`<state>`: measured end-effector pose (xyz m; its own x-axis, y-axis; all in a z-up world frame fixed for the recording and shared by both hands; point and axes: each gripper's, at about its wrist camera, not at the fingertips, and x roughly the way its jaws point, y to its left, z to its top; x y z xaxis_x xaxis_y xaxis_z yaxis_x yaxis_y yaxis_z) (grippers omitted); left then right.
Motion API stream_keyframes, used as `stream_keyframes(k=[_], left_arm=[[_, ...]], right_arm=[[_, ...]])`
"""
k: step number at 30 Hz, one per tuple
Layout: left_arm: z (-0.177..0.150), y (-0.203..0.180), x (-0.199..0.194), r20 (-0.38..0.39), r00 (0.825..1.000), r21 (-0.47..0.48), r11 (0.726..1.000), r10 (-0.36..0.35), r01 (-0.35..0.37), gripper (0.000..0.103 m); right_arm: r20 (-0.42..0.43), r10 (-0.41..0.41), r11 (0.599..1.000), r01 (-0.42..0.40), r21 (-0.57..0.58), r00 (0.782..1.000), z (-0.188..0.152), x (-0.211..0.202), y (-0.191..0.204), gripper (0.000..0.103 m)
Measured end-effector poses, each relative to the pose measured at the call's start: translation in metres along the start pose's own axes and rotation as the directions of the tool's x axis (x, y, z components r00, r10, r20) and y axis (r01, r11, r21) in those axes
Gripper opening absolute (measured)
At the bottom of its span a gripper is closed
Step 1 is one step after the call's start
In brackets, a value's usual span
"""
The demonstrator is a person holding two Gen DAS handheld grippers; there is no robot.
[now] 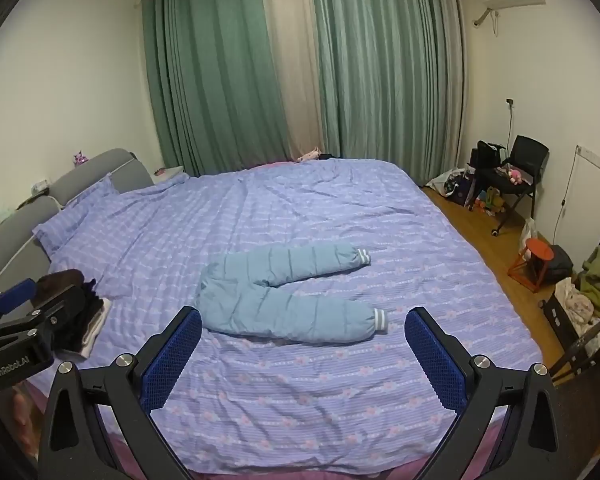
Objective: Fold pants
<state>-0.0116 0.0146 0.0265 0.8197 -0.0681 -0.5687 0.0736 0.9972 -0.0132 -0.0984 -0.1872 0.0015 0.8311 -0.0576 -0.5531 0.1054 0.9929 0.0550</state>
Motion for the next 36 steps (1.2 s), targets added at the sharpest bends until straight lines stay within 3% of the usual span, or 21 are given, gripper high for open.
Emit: stream_keyframes(k=[36], left_arm=[[0.003,0.012,0.003,0.027,0.999,0.010,1.000,-0.024,0.024,0.103]], right_arm=[[-0.005,-0.011,1.000,0.011,0.012,1.000,0.009,0.002,0.020,0.102]])
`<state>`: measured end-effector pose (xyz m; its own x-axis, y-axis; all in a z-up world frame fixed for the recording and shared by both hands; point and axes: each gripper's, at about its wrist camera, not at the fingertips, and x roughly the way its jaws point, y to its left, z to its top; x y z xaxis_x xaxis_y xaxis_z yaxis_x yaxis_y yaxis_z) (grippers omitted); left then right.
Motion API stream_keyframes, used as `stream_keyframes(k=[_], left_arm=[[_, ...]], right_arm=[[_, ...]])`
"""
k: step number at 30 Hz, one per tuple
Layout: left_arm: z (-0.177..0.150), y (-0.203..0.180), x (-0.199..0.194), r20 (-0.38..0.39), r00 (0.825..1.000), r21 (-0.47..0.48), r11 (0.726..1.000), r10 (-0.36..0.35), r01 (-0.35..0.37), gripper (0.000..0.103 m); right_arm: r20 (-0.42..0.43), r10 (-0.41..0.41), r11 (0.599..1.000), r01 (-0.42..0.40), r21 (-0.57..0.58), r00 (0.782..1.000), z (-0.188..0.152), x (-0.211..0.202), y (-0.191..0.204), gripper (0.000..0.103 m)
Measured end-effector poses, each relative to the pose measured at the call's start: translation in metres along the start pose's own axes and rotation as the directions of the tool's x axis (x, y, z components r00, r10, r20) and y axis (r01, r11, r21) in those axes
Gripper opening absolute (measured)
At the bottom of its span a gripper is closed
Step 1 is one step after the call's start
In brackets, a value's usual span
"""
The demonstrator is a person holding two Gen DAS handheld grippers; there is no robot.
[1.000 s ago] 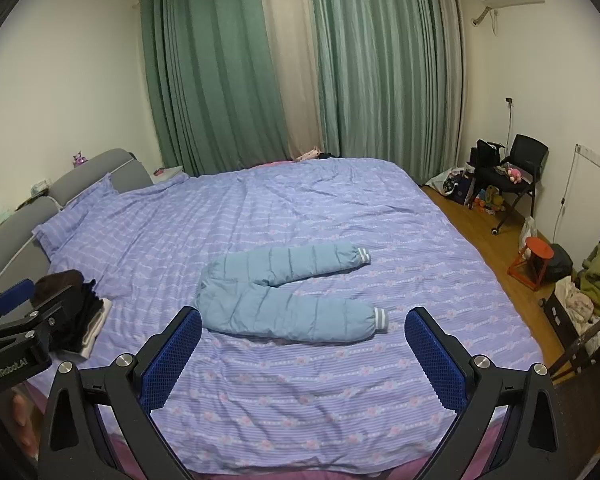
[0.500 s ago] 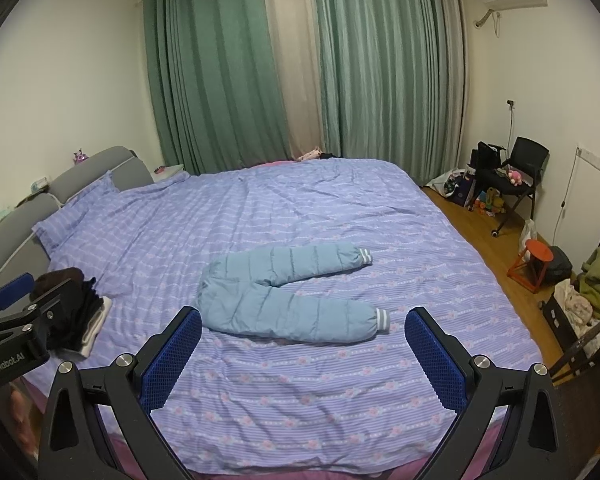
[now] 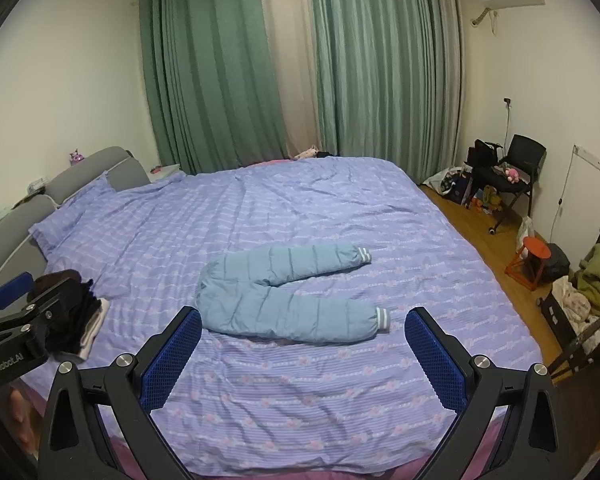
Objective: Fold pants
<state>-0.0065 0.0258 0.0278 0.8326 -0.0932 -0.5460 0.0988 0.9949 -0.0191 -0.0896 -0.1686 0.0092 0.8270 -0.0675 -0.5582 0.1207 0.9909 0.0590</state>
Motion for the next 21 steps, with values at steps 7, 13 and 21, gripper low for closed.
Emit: stream_keyframes(k=[7,13,21], left_arm=[[0.000,0.007,0.006,-0.005,1.000,0.013,1.000,-0.012,0.012,0.103],[-0.006,0.024,0.014,-0.019,1.000,0.030,0.999,-0.022,0.022,0.103],[-0.021,0.052,0.057,-0.090,0.995,0.078,0.996,-0.042,0.049,0.103]], right_arm=[[-0.028,-0.018,1.000,0.019,0.013,0.999,-0.003,0.003,0.007,0.102],[-0.083,-0.047,0.997,0.052,0.062,0.995,-0.010,0.011,0.016,0.102],[-0.164,-0.130,0.980,0.151,0.127,0.978,-0.025,0.038,0.035,0.102]])
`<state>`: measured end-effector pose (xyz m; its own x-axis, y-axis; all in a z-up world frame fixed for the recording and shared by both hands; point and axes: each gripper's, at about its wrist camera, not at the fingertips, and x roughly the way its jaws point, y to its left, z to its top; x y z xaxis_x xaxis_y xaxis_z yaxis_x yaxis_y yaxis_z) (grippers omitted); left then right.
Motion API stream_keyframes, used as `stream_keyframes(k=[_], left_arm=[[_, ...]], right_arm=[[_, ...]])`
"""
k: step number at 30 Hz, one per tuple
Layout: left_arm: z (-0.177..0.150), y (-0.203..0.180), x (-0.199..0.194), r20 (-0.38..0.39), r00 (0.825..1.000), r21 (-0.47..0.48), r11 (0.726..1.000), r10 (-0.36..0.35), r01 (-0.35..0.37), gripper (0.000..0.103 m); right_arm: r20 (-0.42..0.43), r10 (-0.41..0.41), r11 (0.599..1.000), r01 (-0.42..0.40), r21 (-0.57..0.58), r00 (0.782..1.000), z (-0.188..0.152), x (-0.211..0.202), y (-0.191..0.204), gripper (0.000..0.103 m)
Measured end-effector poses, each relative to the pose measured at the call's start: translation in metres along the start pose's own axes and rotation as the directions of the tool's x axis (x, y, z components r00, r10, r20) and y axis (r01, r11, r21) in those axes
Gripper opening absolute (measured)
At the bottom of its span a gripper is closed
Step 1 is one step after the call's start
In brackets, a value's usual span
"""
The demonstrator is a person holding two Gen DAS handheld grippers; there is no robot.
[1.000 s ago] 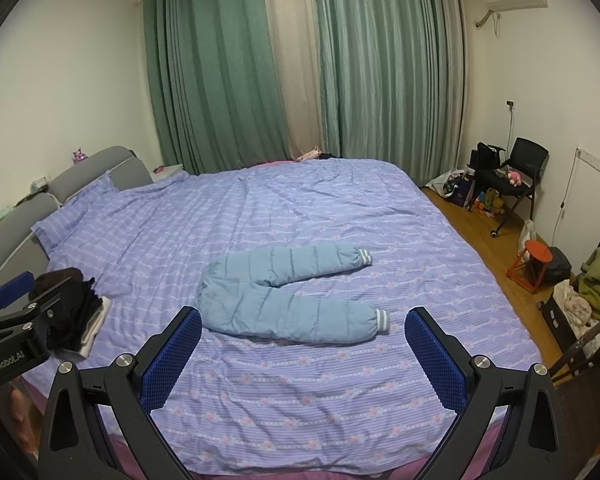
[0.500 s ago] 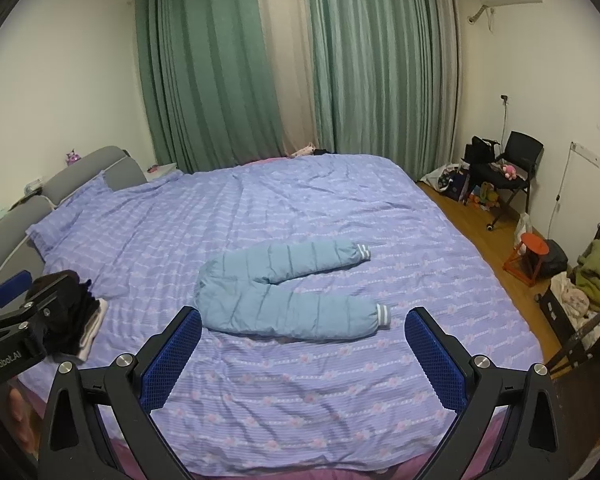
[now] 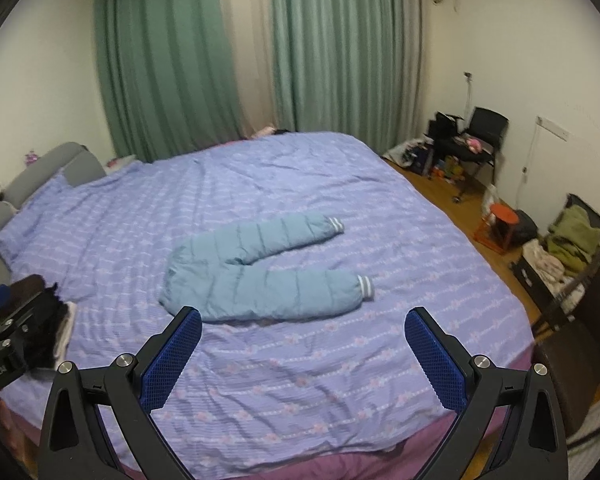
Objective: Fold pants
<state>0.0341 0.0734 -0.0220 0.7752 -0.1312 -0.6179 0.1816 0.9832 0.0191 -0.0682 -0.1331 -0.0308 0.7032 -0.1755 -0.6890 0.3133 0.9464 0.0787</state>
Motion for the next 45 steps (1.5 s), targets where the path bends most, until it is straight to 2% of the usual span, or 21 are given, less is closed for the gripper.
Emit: stream_keyframes(k=[2,8,15,18,21,23,27,29,35,40,45], left_arm=[[0.001,0.005,0.011,-0.004,1.000,0.004,1.000,0.000,0.000,0.103],[0.011,0.012,0.045,-0.026,0.999,0.002,1.000,0.020,-0.020,0.103],[0.020,0.018,0.098,-0.069,0.997,-0.075,0.996,0.041,-0.046,0.103],[0.024,0.026,0.123,-0.090,0.996,-0.110,0.993,0.021,-0.031,0.103],[0.026,0.023,0.145,-0.084,0.995,-0.091,0.994,0.049,-0.057,0.103],[0.027,0.022,0.168,-0.119,0.992,-0.086,0.995,0.044,-0.054,0.103],[0.022,0.024,0.226,-0.224,0.974,-0.105,0.993,0.033,-0.057,0.103],[0.013,0.024,0.255,-0.270,0.961,-0.105,0.991,0.052,-0.083,0.103],[-0.014,0.030,0.327,-0.382,0.922,-0.111,0.988,0.059,-0.109,0.103],[-0.036,0.032,0.368,-0.459,0.887,-0.129,0.985,0.047,-0.119,0.102],[-0.060,0.028,0.398,-0.523,0.852,-0.145,0.984,0.014,-0.105,0.100]], right_arm=[[0.019,-0.016,1.000,0.016,0.005,1.000,-0.002,0.010,0.002,0.102],[0.001,-0.062,0.997,0.062,-0.036,0.998,0.001,0.034,0.007,0.102],[-0.032,-0.041,0.999,0.040,-0.033,0.999,0.018,0.083,0.010,0.102],[-0.052,-0.026,0.999,0.025,-0.025,0.998,0.027,0.109,0.008,0.102],[-0.062,-0.019,0.999,0.017,-0.027,0.998,0.037,0.140,0.007,0.102],[-0.103,-0.008,1.000,0.005,-0.029,0.995,0.043,0.167,0.005,0.102],[-0.181,-0.006,1.000,0.004,-0.011,0.983,0.047,0.219,-0.003,0.102],[-0.207,-0.024,0.999,0.019,-0.027,0.978,0.043,0.245,-0.005,0.102],[-0.333,-0.051,0.999,0.049,-0.016,0.942,0.020,0.316,-0.023,0.100],[-0.394,-0.057,0.996,0.079,0.041,0.917,0.001,0.364,-0.036,0.096],[-0.457,0.008,0.985,0.071,0.156,0.889,-0.015,0.400,-0.044,0.092]])
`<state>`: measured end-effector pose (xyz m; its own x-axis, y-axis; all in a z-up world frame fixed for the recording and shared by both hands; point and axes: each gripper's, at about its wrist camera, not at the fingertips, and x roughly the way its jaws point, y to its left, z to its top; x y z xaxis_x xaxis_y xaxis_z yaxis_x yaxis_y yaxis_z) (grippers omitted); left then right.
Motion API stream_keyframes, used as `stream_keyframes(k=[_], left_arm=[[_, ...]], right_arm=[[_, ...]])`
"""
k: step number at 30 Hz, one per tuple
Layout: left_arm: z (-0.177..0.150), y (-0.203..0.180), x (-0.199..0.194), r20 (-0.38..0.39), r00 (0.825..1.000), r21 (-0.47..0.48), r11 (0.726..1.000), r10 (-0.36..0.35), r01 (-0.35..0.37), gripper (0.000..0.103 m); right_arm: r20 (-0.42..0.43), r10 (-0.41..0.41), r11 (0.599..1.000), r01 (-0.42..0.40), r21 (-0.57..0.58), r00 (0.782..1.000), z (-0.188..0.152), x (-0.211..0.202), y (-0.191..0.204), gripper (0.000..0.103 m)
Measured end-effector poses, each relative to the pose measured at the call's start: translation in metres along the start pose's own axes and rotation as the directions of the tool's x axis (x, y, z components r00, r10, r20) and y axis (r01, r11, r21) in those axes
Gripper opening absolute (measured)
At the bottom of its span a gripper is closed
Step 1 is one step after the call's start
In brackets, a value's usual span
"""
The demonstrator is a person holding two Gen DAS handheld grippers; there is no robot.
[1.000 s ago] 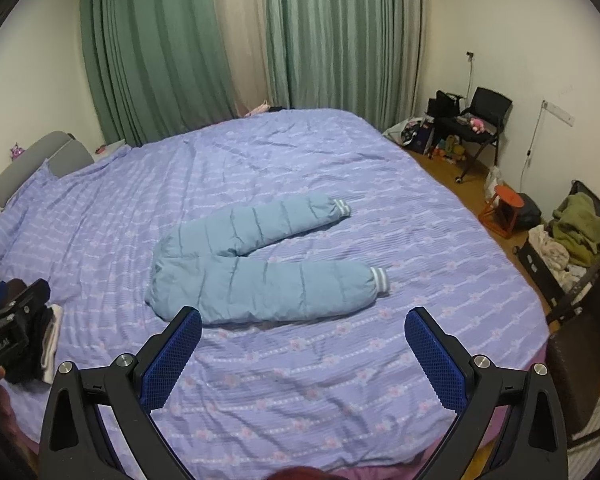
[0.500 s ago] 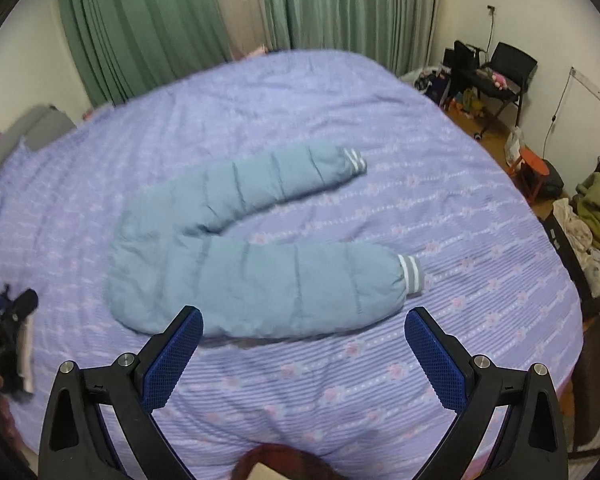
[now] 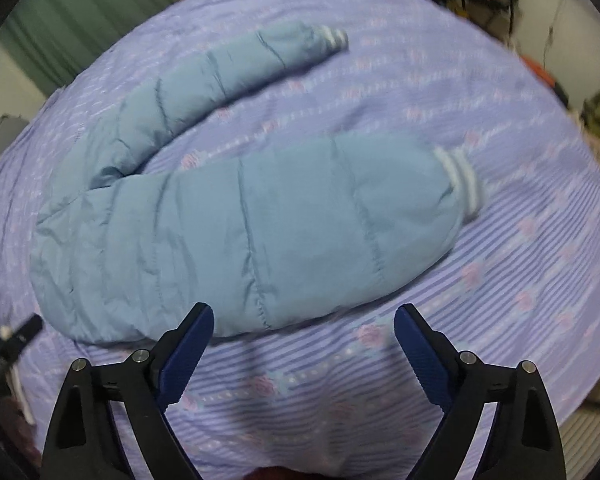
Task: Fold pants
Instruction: 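Lower both tools and grasp the pants waistband with left and right grippers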
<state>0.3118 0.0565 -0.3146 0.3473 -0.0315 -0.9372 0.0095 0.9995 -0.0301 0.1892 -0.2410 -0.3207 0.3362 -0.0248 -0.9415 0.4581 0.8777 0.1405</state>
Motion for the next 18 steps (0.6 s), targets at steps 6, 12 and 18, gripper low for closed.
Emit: stream_keyframes(k=[6,12,18], left_arm=[[0.010,0.009,0.042,-0.055,0.998,-0.062,0.998,-0.020,0.017,0.100],[0.014,0.012,0.072,-0.129,0.985,-0.160,0.983,-0.111,0.090,0.087],[0.017,0.019,0.048,-0.099,0.989,-0.216,0.973,-0.106,0.082,0.032]], right_arm=[[-0.061,0.056,0.991,-0.048,0.124,0.997,0.006,0.033,-0.015,0.092],[-0.105,0.070,0.984,-0.051,0.170,0.992,0.013,0.058,-0.014,0.072],[-0.089,0.099,0.986,-0.086,0.143,0.991,0.028,0.045,0.003,0.013]])
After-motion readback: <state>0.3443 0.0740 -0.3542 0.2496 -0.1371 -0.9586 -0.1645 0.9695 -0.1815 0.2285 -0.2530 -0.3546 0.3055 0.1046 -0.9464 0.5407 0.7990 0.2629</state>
